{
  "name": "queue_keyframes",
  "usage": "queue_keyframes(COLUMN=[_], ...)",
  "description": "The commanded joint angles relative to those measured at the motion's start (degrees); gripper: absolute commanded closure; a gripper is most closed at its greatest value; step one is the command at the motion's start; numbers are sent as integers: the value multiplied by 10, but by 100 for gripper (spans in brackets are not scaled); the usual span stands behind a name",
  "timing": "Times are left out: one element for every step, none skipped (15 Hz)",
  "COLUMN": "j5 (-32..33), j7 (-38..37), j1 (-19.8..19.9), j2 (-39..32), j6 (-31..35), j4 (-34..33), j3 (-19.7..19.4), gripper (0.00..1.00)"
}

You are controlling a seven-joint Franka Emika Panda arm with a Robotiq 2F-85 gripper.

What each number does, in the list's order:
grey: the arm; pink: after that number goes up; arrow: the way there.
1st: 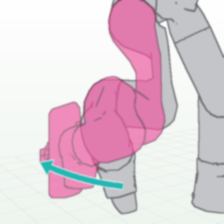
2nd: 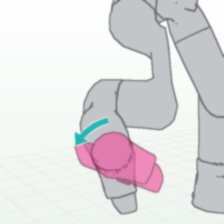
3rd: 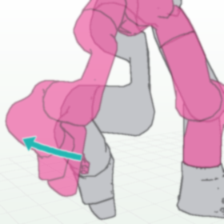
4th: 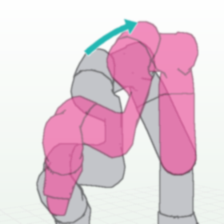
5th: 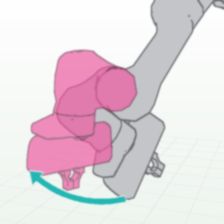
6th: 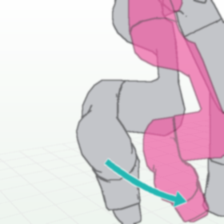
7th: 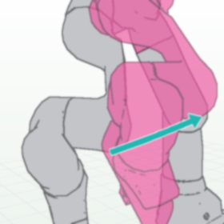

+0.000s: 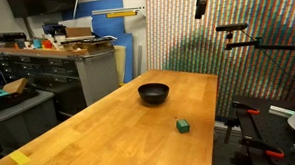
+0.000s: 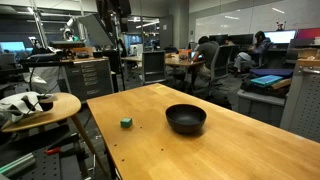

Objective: Put the block in the bowl

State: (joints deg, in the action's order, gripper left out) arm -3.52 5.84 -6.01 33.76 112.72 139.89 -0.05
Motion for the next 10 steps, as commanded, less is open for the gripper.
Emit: queue_keyframes(j5=[-2, -2, -2, -2, -2, -2, -2, -2, -2, 1], j7=[2, 2, 2, 2, 2, 2, 2, 2, 2, -27], j1=[5, 5, 5, 5, 5, 5, 5, 5, 5, 14], j2=[0, 1, 2, 2, 3, 2, 2, 2, 2, 1], j6=[-1, -1, -1, 0, 0, 0, 0, 0, 0, 10], j4=[-3, -5, -8, -8, -9, -9, -9, -9, -9, -3], j3=[4, 4, 4, 4, 4, 4, 4, 4, 4, 13], gripper=[0, 0, 0, 0, 0, 0, 0, 0, 0, 0])
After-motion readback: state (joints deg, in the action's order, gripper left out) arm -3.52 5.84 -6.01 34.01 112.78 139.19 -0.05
